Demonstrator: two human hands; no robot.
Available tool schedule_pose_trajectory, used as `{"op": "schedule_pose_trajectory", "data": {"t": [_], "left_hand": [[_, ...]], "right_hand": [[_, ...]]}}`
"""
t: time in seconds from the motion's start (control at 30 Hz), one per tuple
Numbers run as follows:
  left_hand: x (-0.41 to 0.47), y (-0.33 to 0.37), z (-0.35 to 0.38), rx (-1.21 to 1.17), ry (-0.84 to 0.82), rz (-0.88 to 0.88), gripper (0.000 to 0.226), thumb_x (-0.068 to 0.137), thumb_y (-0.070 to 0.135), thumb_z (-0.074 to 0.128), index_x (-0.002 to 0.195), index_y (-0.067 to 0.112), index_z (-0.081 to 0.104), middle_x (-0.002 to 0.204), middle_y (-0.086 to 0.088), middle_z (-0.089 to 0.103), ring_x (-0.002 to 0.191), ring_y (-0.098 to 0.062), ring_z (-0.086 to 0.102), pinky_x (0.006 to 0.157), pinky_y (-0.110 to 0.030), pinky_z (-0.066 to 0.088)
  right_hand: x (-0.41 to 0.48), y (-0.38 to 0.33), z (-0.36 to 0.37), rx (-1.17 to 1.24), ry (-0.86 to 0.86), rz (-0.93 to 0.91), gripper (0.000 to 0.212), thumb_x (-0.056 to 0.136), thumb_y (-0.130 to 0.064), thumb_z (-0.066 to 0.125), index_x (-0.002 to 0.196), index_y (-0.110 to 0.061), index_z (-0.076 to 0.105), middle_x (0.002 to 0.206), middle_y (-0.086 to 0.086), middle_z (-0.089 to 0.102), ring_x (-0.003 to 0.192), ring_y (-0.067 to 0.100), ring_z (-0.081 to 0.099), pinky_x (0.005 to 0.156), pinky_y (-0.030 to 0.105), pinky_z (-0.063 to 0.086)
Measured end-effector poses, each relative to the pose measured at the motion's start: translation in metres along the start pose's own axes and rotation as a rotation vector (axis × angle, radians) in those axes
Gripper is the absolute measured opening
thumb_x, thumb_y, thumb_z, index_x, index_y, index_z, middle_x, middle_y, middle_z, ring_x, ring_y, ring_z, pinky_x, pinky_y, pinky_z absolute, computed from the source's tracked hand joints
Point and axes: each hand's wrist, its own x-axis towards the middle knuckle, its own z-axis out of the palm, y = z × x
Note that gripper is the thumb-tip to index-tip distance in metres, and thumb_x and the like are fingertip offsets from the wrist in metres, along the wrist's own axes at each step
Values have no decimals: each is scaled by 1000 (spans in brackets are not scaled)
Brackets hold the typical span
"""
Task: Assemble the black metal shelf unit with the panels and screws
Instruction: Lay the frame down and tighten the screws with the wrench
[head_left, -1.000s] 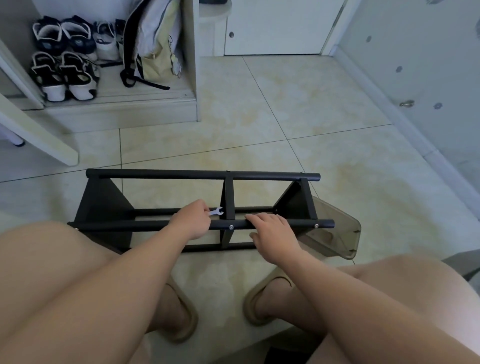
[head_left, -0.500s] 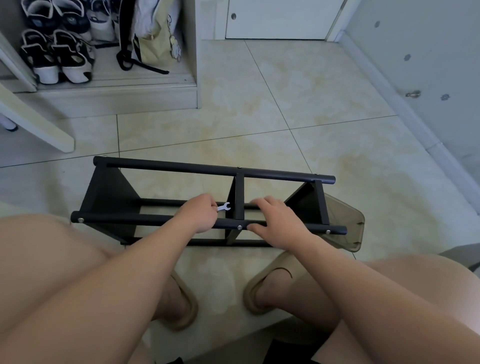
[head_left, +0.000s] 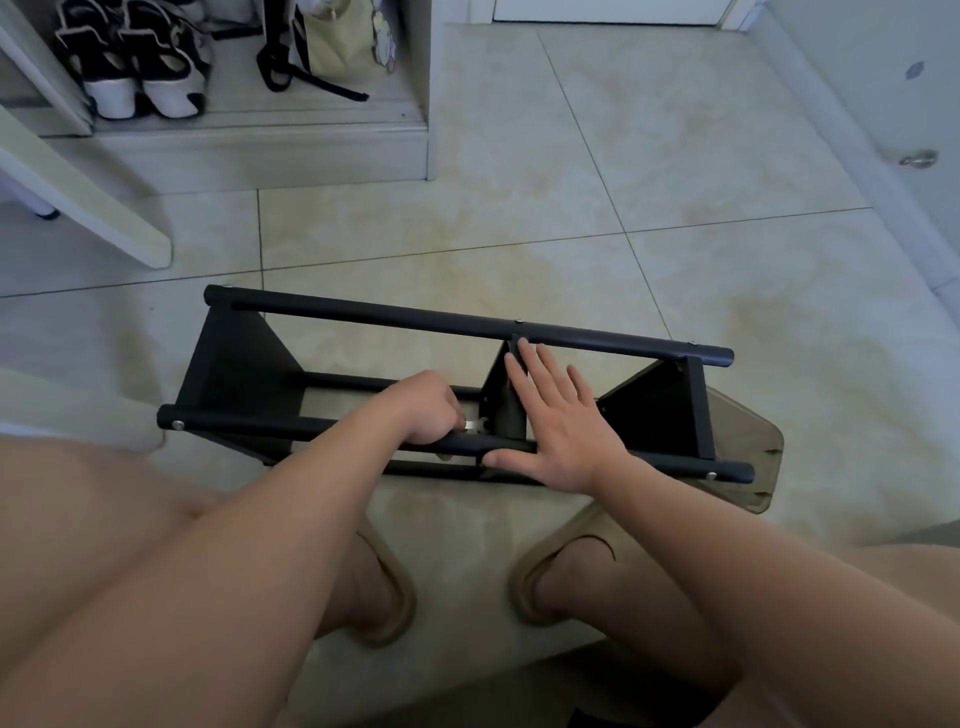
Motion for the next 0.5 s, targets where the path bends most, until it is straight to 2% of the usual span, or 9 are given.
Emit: {"op": "schedule_pose_trajectory", "data": {"t": [0.07,0.17,0.3,0.43,0.5], "left_hand": [[5,-5,-4,-42,-97,23,19,92,22,60,84,24,77,68,8,75,89,-13,68,91,-30,50],[14,-12,-6,-62,-182,39,13,89,21,63,88,24,76,74,7,76,91,-11,69,93,-29,50],[25,-14,-4,-112,-109,43,5,83,24,75,84,29,77,90,10,74,96,-14,66,93,-29,49],[28,-9,-1,-327,-137,45,9,84,16,74,79,23,77,75,9,74,79,-14,66,83,-27,51],[27,-7,-1,-444,-167,40,9,87,14,73,80,21,75,74,8,74,74,-13,67,84,-29,51]], "right_hand": [[1,4,1,38,-10,-18,119,76,-94,24,159,-22,-21,161,-6,-37,148,12,-34,124,44,-13],[0,11,2,43,-29,-69,120,76,-94,25,158,-21,-22,161,-6,-37,148,11,-34,124,45,-13],[2,13,2,15,9,-72,118,77,-95,24,160,-23,-18,163,-6,-34,149,12,-32,123,45,-14],[1,12,1,5,34,-88,116,79,-92,24,160,-19,-16,164,-4,-32,150,12,-30,123,45,-14],[0,12,1,-23,45,-118,113,83,-89,25,161,-15,-12,164,-2,-30,151,13,-28,125,47,-11]]}}
